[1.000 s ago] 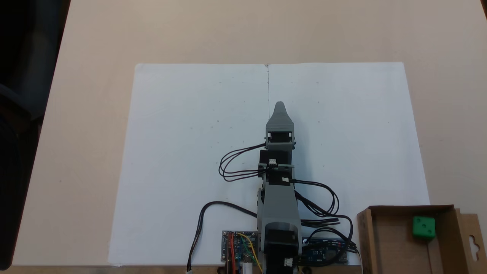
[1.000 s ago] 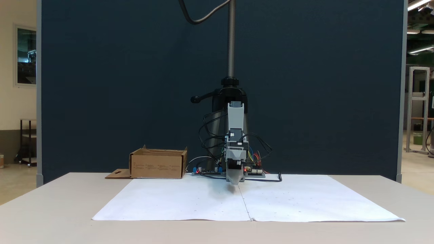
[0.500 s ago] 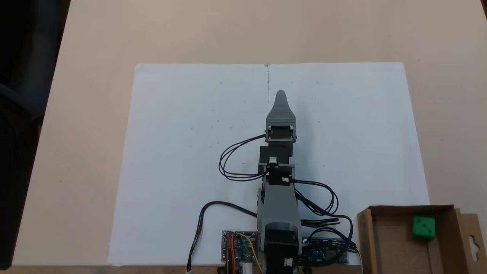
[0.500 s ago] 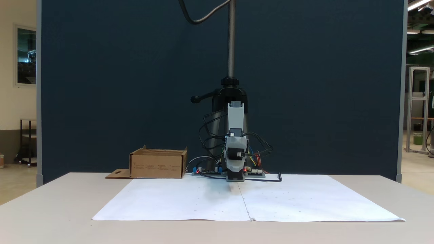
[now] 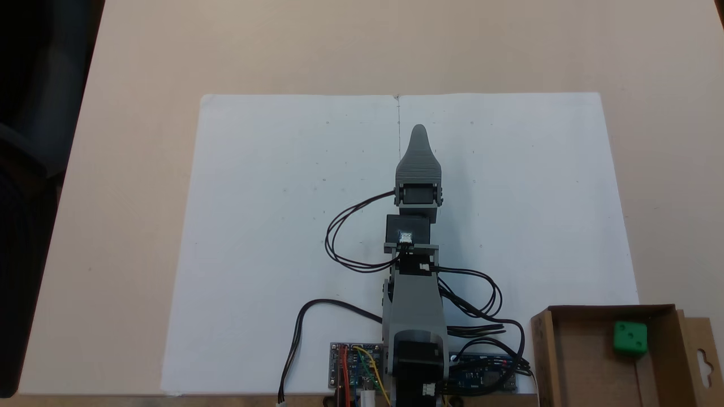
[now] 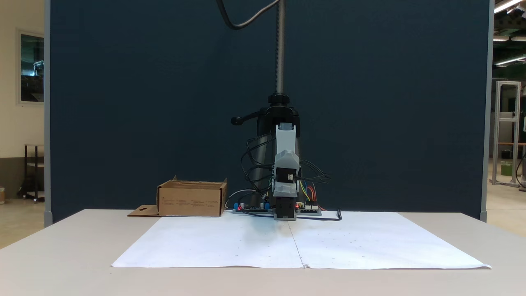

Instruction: Grasp a green dice and put it in the bin.

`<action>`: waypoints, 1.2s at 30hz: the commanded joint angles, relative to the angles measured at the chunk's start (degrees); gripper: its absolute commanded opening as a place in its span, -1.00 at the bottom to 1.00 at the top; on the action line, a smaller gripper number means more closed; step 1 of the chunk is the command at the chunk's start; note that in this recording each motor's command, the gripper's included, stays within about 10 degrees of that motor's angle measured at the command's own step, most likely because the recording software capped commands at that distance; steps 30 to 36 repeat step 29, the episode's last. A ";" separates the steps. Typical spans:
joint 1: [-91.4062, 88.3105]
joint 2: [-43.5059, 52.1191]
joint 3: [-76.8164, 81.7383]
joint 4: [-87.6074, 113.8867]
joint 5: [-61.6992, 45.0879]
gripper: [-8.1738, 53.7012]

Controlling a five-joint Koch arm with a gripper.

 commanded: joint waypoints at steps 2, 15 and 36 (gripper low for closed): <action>-0.09 6.68 4.31 -10.88 -2.64 0.68; -2.46 6.68 4.31 -14.94 -2.64 0.70; -2.46 6.68 4.31 -14.94 -2.64 0.70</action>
